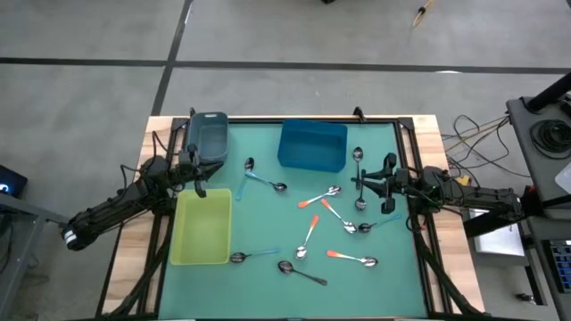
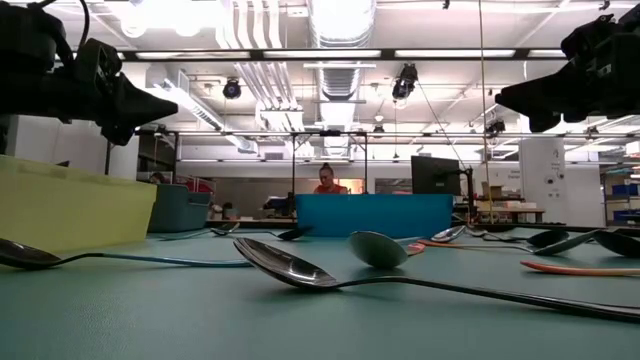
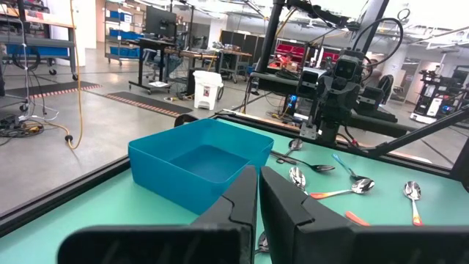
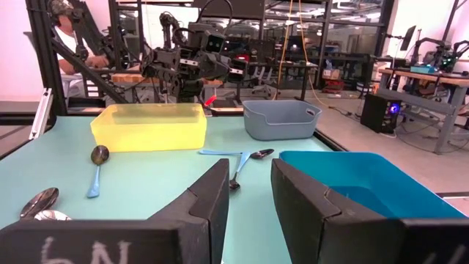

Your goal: Sort silverware by color (type)

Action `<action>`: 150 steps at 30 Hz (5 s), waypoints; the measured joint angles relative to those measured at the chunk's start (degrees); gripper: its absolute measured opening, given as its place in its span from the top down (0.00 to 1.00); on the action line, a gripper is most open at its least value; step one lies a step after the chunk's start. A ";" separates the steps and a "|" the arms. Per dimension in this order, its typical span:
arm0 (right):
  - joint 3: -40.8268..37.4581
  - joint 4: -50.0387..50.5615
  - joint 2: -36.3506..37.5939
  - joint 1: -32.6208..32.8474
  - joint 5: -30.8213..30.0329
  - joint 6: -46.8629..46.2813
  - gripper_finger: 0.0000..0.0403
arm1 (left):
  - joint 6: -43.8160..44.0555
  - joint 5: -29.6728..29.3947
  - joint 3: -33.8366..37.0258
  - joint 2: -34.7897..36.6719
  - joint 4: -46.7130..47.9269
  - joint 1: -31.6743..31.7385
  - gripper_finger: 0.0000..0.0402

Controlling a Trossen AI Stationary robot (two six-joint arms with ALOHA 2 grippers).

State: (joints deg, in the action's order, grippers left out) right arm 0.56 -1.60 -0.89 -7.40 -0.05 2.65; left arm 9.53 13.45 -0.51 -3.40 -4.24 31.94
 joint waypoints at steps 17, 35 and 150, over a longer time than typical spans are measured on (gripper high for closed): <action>2.45 -10.65 -6.23 -0.24 -8.37 -27.24 0.76 | 4.98 -0.52 0.00 -0.02 -16.49 -0.02 1.00; 30.26 18.99 -26.34 -0.28 -13.34 -44.84 0.76 | 12.55 2.57 -2.95 -1.23 -35.32 -0.09 1.00; 42.94 35.49 -84.67 -23.21 -11.47 -52.44 0.73 | -17.85 5.09 -30.95 -34.12 -7.84 -0.22 1.00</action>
State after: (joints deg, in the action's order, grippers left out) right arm 43.51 33.90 -85.56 -30.61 -11.53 -49.79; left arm -8.32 18.55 -31.46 -37.52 -12.08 31.73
